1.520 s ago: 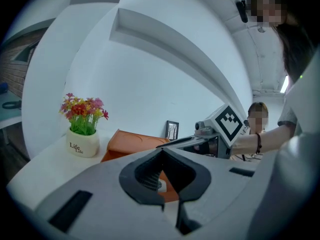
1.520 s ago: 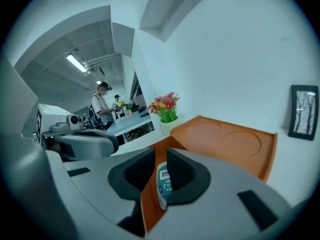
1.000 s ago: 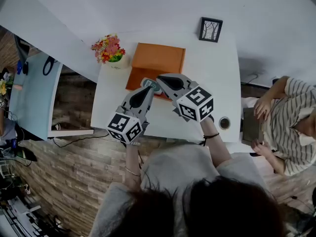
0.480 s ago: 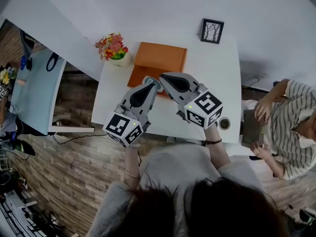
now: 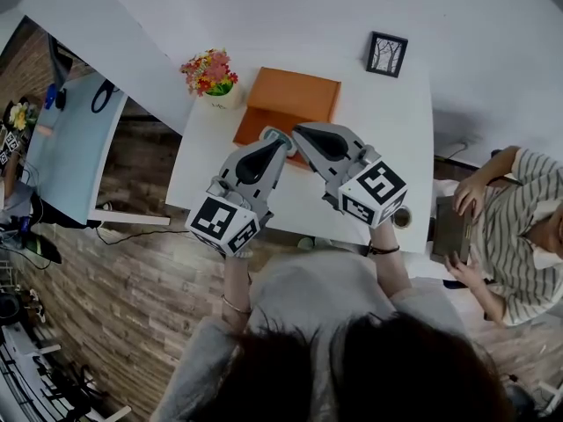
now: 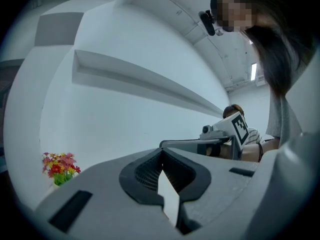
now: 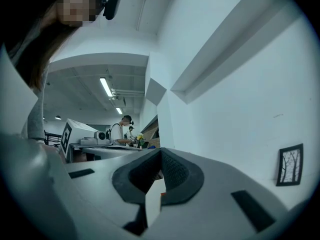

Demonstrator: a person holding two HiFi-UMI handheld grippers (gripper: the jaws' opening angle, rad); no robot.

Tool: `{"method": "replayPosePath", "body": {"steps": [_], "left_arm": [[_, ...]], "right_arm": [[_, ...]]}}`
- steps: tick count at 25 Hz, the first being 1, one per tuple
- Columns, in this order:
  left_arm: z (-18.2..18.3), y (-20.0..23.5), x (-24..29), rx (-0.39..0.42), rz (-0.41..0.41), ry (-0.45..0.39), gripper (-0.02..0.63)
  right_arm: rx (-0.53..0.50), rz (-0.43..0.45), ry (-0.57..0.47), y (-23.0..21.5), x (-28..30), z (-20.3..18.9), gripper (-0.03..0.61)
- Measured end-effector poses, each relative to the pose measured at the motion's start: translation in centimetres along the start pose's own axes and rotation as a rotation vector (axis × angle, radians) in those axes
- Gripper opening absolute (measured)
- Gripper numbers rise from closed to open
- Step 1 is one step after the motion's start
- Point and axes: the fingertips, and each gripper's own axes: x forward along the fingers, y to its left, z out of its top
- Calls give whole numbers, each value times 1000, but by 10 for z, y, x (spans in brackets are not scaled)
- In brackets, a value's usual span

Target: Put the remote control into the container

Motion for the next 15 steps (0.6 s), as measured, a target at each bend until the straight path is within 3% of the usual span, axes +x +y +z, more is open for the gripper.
{"method": "replayPosePath", "body": {"steps": [15], "left_arm": [[8, -13, 0, 28, -6, -12, 3]], "right_arm": [[-18, 23, -25, 3, -9, 4, -2]]}}
